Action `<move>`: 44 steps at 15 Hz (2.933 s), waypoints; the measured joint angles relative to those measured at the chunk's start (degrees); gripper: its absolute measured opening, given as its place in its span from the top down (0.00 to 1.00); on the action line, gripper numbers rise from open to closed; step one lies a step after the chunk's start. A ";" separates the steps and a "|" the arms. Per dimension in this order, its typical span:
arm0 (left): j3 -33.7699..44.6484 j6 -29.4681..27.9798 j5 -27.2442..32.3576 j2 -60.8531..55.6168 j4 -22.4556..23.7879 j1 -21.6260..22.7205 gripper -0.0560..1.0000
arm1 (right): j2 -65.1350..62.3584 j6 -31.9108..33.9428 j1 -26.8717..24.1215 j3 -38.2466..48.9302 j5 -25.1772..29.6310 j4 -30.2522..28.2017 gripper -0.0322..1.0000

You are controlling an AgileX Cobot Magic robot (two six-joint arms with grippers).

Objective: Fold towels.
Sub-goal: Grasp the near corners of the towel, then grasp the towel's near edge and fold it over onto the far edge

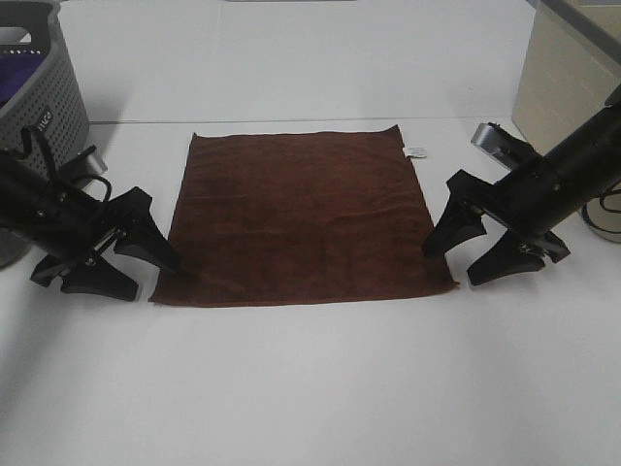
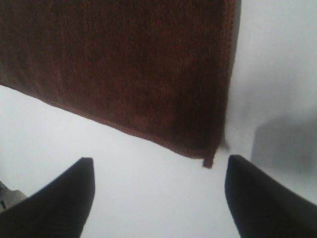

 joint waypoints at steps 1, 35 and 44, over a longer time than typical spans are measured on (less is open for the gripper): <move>-0.34 0.57 0.00 0.57 0.00 0.00 0.31 | 0.52 -0.06 0.00 -0.57 -0.06 0.00 0.29; 7.68 -9.63 2.64 -4.24 5.44 -8.42 0.94 | -3.50 9.45 5.67 10.37 2.46 1.43 0.97; -0.34 -10.03 -1.95 -6.30 6.47 -8.42 0.94 | -4.30 9.51 5.73 0.17 1.66 -0.74 0.97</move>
